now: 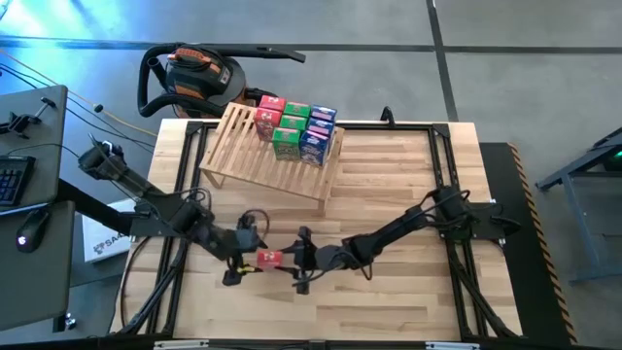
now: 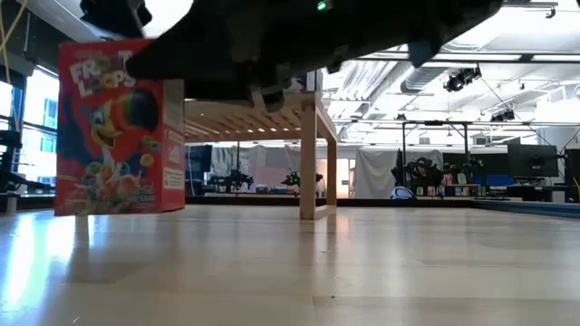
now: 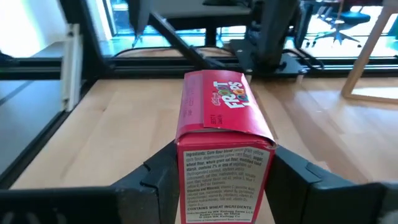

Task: Stack cereal on shelf
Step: Put the red cereal box aligned with the other red cereal box on the shelf

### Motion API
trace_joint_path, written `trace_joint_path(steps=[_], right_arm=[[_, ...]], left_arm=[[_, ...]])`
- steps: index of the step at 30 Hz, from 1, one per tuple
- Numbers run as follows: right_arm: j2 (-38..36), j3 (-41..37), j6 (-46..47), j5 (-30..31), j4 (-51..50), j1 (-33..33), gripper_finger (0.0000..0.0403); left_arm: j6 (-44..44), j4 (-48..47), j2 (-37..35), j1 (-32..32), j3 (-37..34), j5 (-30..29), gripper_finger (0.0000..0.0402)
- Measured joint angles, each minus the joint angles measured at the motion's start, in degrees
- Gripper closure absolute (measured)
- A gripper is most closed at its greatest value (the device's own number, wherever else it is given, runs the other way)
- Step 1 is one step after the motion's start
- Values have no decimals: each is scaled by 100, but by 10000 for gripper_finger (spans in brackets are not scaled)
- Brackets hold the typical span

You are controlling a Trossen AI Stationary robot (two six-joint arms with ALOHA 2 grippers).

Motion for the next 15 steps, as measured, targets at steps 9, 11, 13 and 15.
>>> trace_joint_path(steps=[9, 11, 13, 15], right_arm=[[18, 108, -95, -48, 227, -141, 238], [18, 108, -100, -78, 229, -151, 238], [18, 108, -102, -133, 245, -151, 238], [18, 108, -138, -165, 293, -151, 238]], left_arm=[[0, -1675, 837, -117, 972, -512, 89], [3, -1802, 963, -117, 1091, -623, 89], [56, -1881, 1045, -115, 1168, -638, 89], [140, -1840, 1143, -115, 1202, -636, 89]])
